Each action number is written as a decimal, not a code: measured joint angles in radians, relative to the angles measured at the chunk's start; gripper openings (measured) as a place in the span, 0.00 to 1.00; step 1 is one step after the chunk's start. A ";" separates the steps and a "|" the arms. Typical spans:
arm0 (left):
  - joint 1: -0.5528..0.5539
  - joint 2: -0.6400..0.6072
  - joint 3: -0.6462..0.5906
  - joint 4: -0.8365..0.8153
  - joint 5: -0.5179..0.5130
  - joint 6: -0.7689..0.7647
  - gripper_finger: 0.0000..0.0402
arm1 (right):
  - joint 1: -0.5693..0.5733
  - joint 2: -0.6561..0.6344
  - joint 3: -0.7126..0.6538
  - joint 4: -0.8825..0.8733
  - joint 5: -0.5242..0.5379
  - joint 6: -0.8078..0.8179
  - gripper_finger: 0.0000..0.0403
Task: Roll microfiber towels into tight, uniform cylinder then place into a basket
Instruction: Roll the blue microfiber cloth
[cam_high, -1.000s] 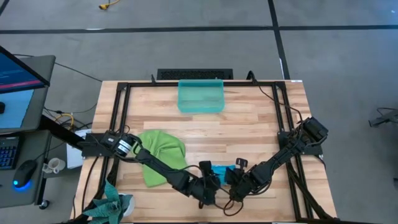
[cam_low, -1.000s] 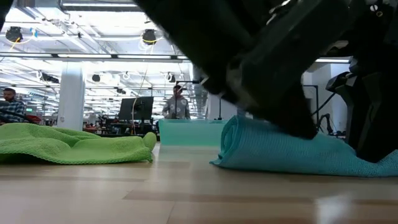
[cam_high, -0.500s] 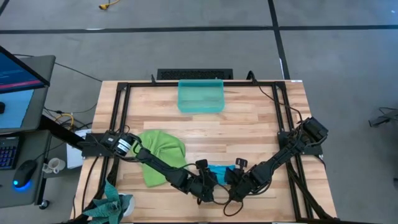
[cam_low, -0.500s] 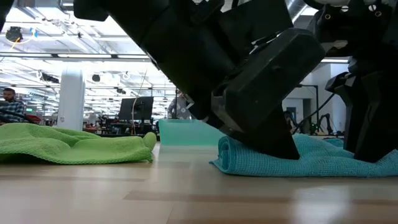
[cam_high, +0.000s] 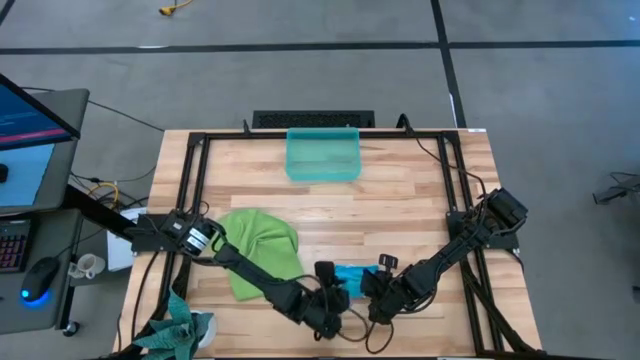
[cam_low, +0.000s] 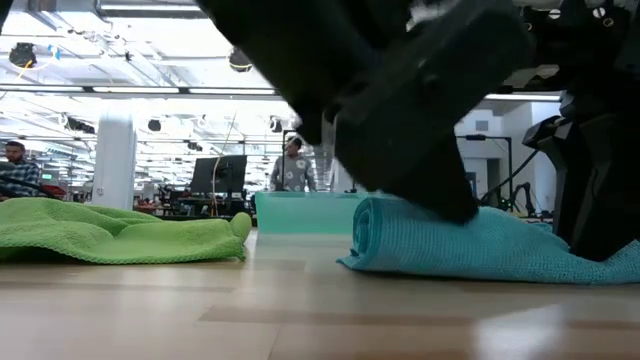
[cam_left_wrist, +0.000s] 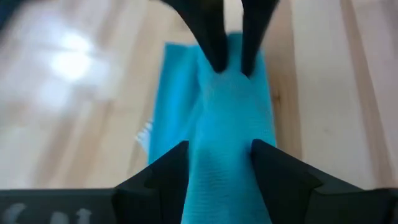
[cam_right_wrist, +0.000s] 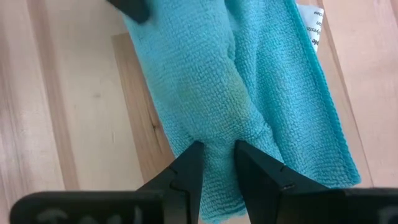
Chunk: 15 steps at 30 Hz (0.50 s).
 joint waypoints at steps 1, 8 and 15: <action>-0.007 0.000 0.005 -0.001 -0.036 0.009 0.41 | 0.000 0.000 0.000 0.000 0.000 0.000 0.29; -0.030 0.000 0.010 0.023 -0.177 0.045 0.41 | 0.000 0.000 0.000 0.000 0.000 0.000 0.29; 0.004 0.000 0.010 0.088 -0.002 0.046 0.31 | 0.000 0.000 0.000 0.000 0.000 0.000 0.29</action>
